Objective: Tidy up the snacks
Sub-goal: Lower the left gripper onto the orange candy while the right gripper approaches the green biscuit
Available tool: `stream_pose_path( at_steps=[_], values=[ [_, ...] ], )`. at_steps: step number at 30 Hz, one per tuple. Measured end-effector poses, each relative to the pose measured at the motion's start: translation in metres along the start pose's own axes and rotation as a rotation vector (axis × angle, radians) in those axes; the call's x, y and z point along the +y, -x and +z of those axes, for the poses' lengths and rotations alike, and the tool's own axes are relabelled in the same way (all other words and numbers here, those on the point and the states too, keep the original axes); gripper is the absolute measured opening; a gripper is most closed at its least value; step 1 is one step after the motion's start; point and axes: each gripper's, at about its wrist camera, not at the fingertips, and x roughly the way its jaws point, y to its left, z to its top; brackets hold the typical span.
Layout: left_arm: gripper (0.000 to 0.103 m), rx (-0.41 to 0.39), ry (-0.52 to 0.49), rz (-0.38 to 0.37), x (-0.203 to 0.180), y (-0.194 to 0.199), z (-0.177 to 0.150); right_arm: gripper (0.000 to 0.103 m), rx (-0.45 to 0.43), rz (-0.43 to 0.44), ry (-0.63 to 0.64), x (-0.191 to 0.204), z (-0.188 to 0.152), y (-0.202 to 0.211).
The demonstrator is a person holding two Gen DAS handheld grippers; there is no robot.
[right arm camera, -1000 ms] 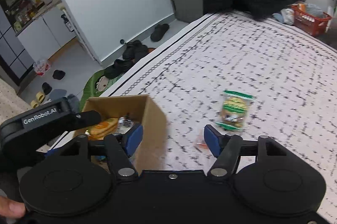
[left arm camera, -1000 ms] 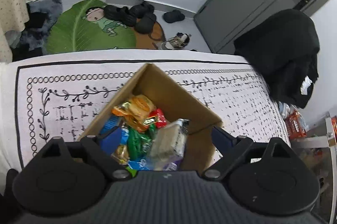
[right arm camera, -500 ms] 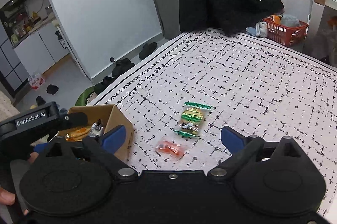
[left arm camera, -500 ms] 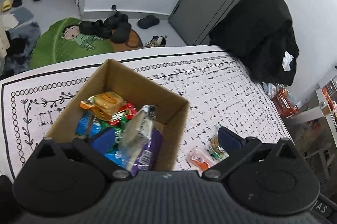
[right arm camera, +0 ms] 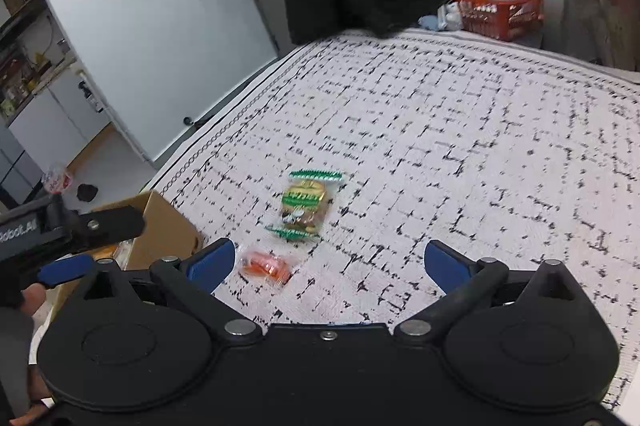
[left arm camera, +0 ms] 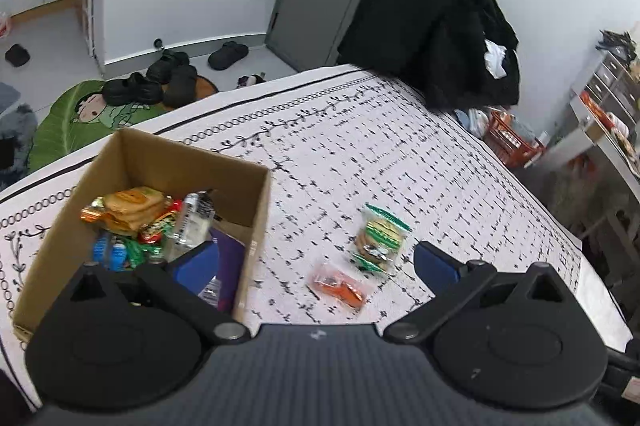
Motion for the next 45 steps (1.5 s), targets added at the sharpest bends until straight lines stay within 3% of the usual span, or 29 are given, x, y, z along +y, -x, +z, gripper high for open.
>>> stream_pose_path(
  at_steps=[7,12,21,30,37,41,45],
  values=[
    [0.103,0.054,-0.058,-0.012,-0.025,-0.016,-0.008,0.101,0.043,0.019,-0.046,-0.016,-0.005,-0.015],
    [0.103,0.084,-0.100,0.009,-0.039,-0.027,-0.011,0.088,0.087,0.013,-0.111,-0.033,-0.005,-0.027],
    [0.102,0.116,-0.086,-0.021,-0.049,-0.046,-0.022,0.076,0.095,0.049,-0.217,-0.058,0.002,-0.043],
    [0.098,0.119,-0.053,-0.003,-0.049,-0.075,-0.025,0.066,0.119,0.084,-0.268,-0.069,0.005,-0.060],
    [0.087,0.138,-0.032,0.051,-0.048,-0.098,-0.026,0.065,0.117,0.096,-0.284,-0.072,0.011,-0.075],
    [0.064,0.170,0.013,0.078,-0.043,-0.111,-0.029,0.065,0.106,0.099,-0.249,-0.066,0.019,-0.090],
    [0.053,0.200,0.039,0.087,-0.040,-0.122,-0.034,0.064,0.102,0.120,-0.238,-0.063,0.023,-0.102]
  ],
)
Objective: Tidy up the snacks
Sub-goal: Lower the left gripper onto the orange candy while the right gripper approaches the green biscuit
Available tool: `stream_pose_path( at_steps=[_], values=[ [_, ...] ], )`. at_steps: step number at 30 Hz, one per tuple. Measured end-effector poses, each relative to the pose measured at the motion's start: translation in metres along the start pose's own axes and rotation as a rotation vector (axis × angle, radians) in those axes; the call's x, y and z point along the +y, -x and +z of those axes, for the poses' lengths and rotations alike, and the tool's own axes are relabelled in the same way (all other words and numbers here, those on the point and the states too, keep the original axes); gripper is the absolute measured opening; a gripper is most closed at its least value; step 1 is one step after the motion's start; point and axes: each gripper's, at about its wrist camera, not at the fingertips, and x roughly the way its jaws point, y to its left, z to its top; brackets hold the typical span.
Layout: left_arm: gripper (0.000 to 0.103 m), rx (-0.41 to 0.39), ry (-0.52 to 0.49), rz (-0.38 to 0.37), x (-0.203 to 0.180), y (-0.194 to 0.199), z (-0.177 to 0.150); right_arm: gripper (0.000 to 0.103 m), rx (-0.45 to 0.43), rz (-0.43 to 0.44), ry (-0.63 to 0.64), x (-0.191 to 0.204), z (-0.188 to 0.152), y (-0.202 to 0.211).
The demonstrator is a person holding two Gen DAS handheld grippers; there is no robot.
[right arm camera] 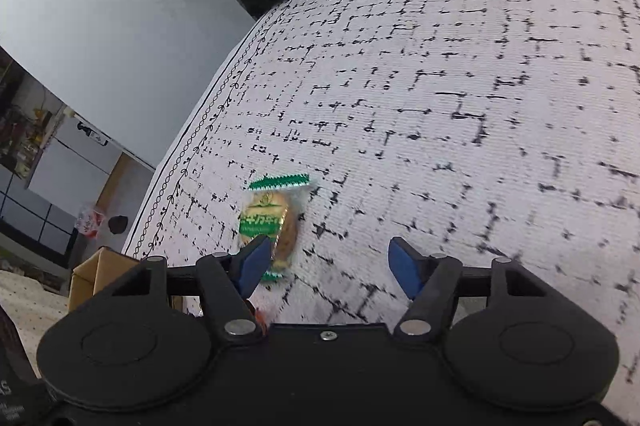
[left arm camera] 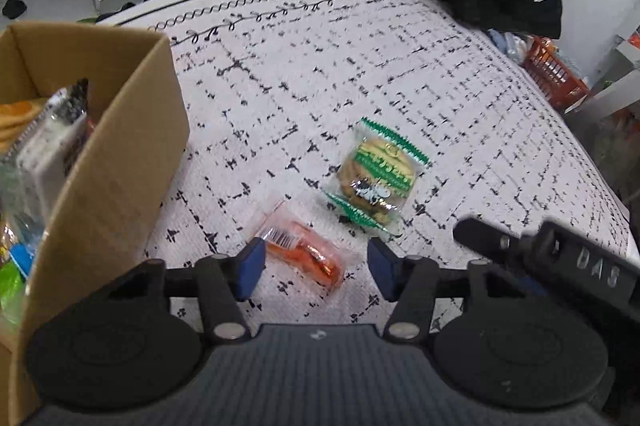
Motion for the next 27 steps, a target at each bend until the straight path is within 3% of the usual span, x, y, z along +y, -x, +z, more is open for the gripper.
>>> stream_pose_path(
  at_steps=[10,12,14,23,27],
  values=[
    [0.051,-0.018,0.014,0.024,0.004,-0.017,0.004,0.060,0.027,0.046,0.071,0.016,-0.003,-0.019],
    [0.031,-0.024,0.016,0.033,0.004,-0.018,0.004,0.060,0.027,0.038,0.092,0.019,-0.004,-0.020],
    [0.026,-0.022,0.026,0.030,0.007,-0.018,0.006,0.060,0.029,0.041,0.102,0.022,-0.004,-0.022],
    [0.023,-0.084,0.037,0.047,0.009,0.003,0.014,0.060,0.015,0.034,0.121,0.035,0.002,-0.037],
    [0.023,-0.093,0.057,0.017,0.014,0.010,0.021,0.061,-0.002,-0.008,0.192,0.044,-0.002,-0.040]
  ],
)
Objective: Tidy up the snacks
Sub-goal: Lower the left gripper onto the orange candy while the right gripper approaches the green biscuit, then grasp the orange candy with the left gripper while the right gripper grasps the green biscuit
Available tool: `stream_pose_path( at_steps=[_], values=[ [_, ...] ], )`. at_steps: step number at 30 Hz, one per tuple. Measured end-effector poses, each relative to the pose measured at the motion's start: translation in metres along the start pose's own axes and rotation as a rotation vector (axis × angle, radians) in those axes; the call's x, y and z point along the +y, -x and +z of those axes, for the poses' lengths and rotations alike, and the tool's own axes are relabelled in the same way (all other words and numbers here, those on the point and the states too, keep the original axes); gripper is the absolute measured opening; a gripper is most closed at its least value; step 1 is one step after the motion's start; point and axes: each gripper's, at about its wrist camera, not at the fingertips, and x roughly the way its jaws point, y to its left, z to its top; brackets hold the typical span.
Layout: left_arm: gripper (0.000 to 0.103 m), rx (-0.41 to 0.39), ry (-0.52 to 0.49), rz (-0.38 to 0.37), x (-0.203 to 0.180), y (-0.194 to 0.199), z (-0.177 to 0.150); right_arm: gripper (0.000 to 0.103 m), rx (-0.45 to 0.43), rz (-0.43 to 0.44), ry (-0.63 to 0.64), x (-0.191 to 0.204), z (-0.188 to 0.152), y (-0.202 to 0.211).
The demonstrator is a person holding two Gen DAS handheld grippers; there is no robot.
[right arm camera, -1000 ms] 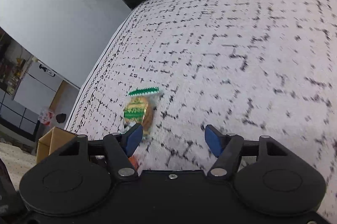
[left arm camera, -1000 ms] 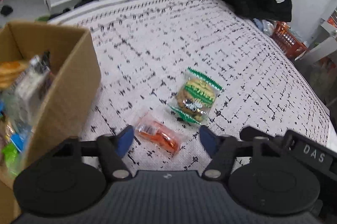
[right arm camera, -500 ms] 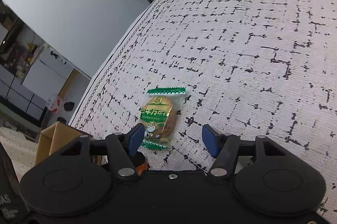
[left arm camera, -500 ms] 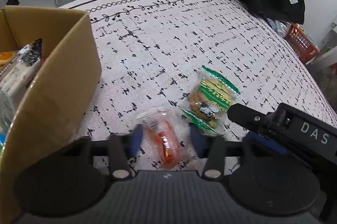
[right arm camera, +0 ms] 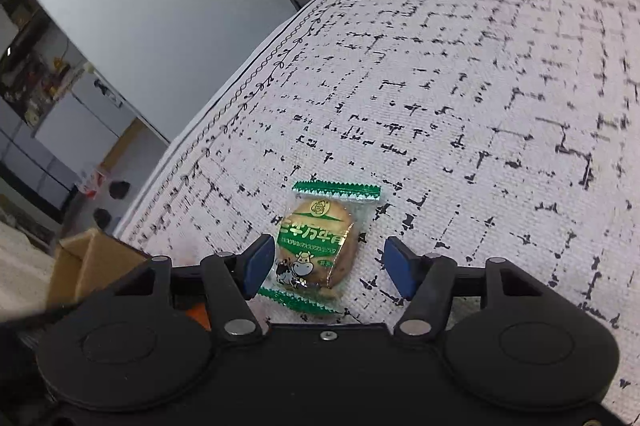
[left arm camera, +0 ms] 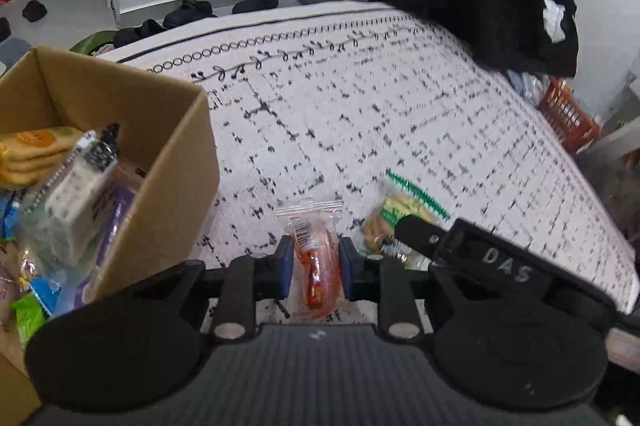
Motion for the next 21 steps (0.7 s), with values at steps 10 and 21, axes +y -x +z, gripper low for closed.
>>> stream_pose_path(
  at_steps=[10,21],
  values=[
    [0.022,-0.059,0.042,-0.052,0.012,0.020,0.016,0.061,-0.012,-0.106,0.181,0.032,-0.010,-0.012],
    [0.022,-0.046,0.061,-0.097,0.025,0.024,0.020,0.059,-0.004,-0.275,0.219,0.035,-0.014,0.004]
  ],
)
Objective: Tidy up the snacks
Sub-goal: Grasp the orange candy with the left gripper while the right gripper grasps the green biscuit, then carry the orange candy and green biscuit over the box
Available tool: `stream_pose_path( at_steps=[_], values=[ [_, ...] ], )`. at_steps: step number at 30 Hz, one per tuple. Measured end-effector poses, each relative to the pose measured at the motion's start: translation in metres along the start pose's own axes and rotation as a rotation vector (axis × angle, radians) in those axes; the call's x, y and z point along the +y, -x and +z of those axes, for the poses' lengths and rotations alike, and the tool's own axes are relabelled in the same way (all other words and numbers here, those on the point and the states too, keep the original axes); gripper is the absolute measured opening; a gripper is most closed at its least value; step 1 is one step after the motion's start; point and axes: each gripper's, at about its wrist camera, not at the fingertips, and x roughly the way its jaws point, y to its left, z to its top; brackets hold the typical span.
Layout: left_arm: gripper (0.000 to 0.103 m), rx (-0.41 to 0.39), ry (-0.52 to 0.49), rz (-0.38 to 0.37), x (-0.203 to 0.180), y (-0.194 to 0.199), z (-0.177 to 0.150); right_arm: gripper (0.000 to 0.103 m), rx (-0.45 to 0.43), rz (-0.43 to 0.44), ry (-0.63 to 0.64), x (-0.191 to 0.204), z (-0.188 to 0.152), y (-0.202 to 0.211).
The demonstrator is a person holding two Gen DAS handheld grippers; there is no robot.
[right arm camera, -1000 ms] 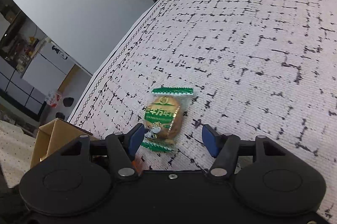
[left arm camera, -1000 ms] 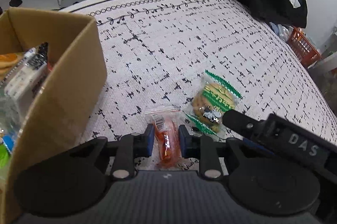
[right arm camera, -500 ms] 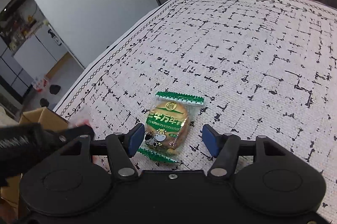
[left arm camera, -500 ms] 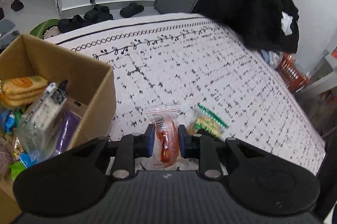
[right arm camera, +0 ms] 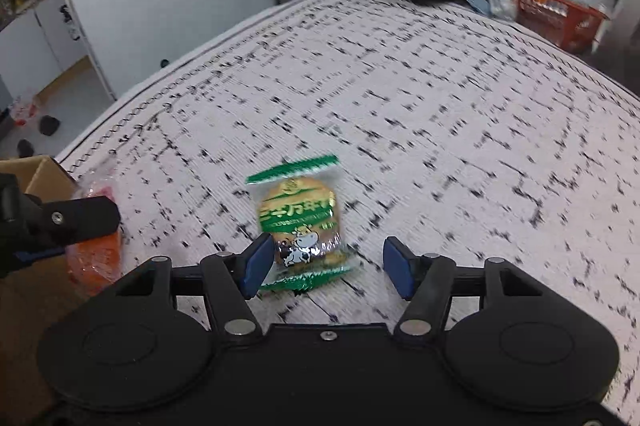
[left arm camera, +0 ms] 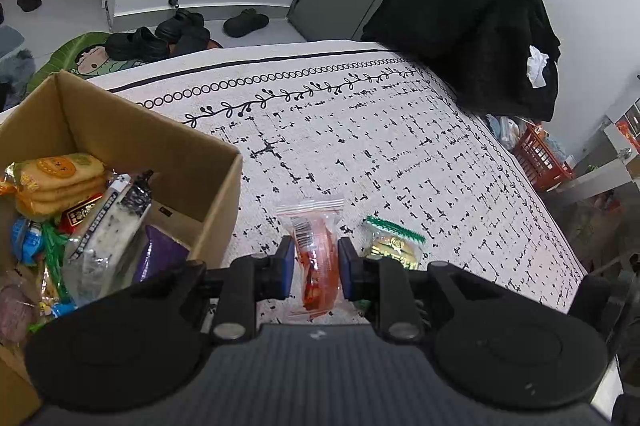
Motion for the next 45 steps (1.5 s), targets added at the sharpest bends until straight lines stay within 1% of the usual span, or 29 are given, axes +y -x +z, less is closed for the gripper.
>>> stream_pose_path(
  at_steps=[3,5,6,7,11,14,16,17,20,22,26,31,38,42,45],
  values=[
    [0.022,0.007,-0.005,-0.008,0.001,0.000,-0.001,0.060,-0.003,0.013,-0.003,-0.001,0.000,0.000],
    [0.021,0.023,-0.005,-0.015,0.002,-0.002,-0.002,0.064,-0.005,0.024,0.020,0.003,0.000,-0.001],
    [0.021,0.028,-0.002,-0.018,0.002,-0.003,-0.003,0.070,-0.004,0.024,0.026,0.006,0.001,-0.003],
    [0.021,0.032,-0.002,-0.018,0.002,-0.003,-0.004,0.071,-0.003,0.024,0.031,0.008,0.001,-0.006],
    [0.021,0.044,0.000,-0.015,0.001,-0.007,-0.004,0.071,-0.018,0.027,0.073,0.013,0.000,-0.013],
    [0.020,0.050,0.003,-0.010,0.001,-0.011,-0.004,0.059,-0.028,0.013,0.097,0.014,-0.001,-0.014],
    [0.020,0.057,0.004,-0.008,0.000,-0.013,-0.004,0.047,-0.021,-0.010,0.120,0.015,0.000,-0.012],
    [0.020,0.060,0.003,-0.005,0.000,-0.015,-0.004,0.047,-0.014,-0.011,0.118,0.015,0.002,-0.010],
    [0.020,0.064,-0.002,0.003,-0.001,-0.017,-0.005,0.045,-0.005,0.021,0.077,0.008,0.001,-0.003],
    [0.019,0.068,-0.002,0.006,-0.001,-0.016,-0.006,0.045,-0.007,0.013,0.071,0.007,-0.001,0.002],
    [0.019,0.072,0.000,0.001,-0.001,-0.012,-0.009,0.045,-0.043,0.014,0.048,0.002,0.000,0.019],
    [0.019,0.065,-0.007,-0.031,-0.007,0.001,-0.012,0.045,-0.094,0.017,0.045,0.001,0.001,0.045],
    [0.019,0.015,-0.015,-0.063,-0.013,0.027,-0.009,0.045,-0.140,0.020,0.037,0.008,0.009,0.080],
    [0.019,-0.027,-0.025,-0.082,-0.012,0.047,-0.007,0.045,-0.152,0.048,-0.003,0.008,0.012,0.102],
    [0.019,-0.045,-0.025,-0.094,-0.010,0.059,-0.007,0.045,-0.168,0.055,0.000,0.014,0.015,0.118]
  ],
)
